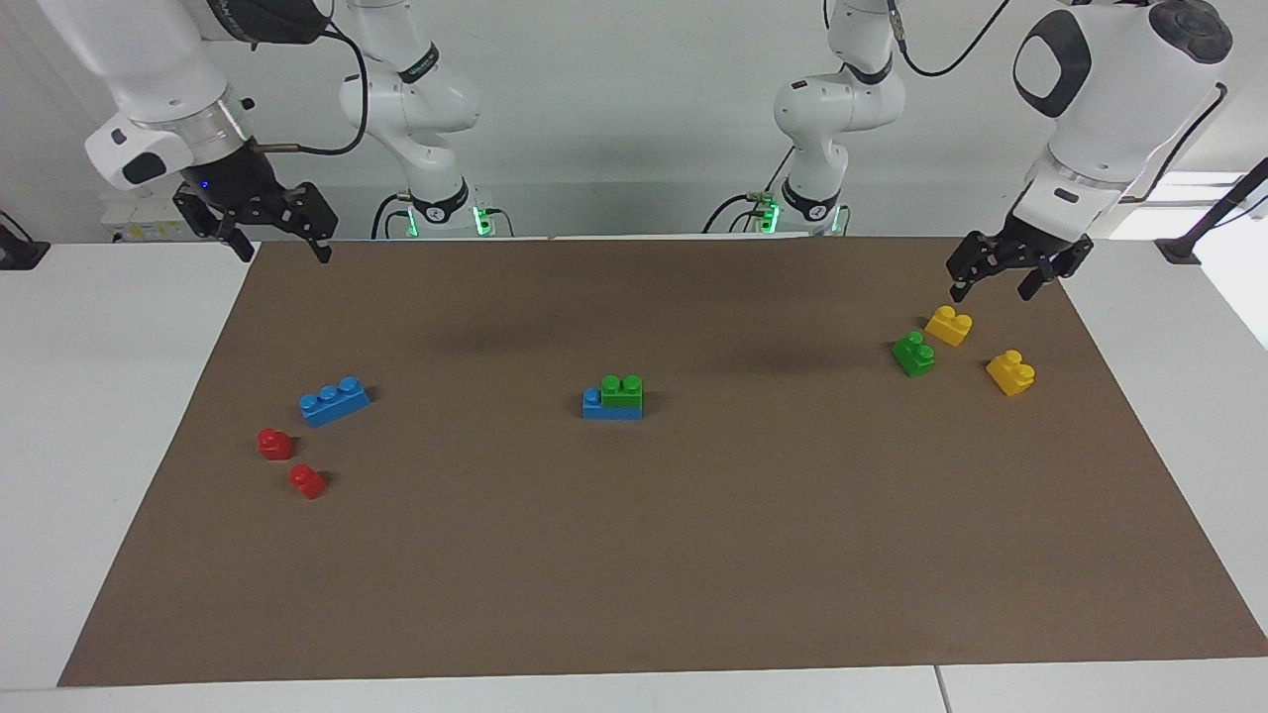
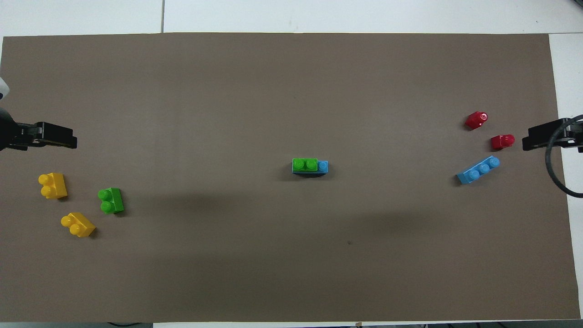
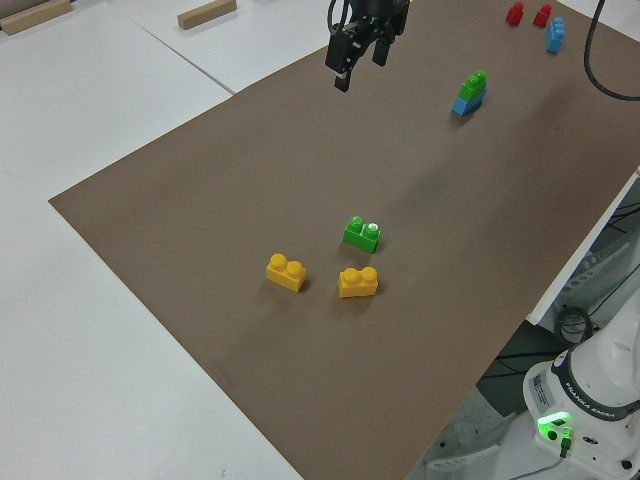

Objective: Remove green block with left arm and hold with right

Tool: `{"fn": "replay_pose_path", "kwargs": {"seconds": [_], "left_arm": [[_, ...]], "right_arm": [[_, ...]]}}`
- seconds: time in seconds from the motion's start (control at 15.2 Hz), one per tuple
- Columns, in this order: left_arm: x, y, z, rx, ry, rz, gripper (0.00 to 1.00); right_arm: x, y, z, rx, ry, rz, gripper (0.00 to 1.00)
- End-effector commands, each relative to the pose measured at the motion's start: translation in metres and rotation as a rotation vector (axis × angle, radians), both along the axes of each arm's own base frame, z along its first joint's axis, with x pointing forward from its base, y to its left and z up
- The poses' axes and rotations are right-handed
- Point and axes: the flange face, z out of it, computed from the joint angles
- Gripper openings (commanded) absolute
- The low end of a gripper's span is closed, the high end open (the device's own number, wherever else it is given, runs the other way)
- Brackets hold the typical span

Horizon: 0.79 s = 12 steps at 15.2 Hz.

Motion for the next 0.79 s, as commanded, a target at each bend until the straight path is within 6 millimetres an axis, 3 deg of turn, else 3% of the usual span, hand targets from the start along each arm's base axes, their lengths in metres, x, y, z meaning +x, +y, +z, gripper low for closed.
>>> {"fn": "replay_pose_path", "kwargs": {"seconds": [0.0,0.4,0.73], "left_arm": [[-0.008,0.002,0.004,0.019,0.005,0.002,1.0],[-0.012,0.001,0.001,0.01,0.004,0.144,1.0],[-0.015,-0.023,-0.008,-0.013,0.013,0.416,1.0]], "right_arm": [[0.007,-0.004,0.003,0.006,-0.063,-0.101,1.0],[0.01,0.006,-0.008,0.012,-0.042,-0.577,0.95],[0.013,0.022,-0.031,0.101,0.07,-0.919,0.95]]}}
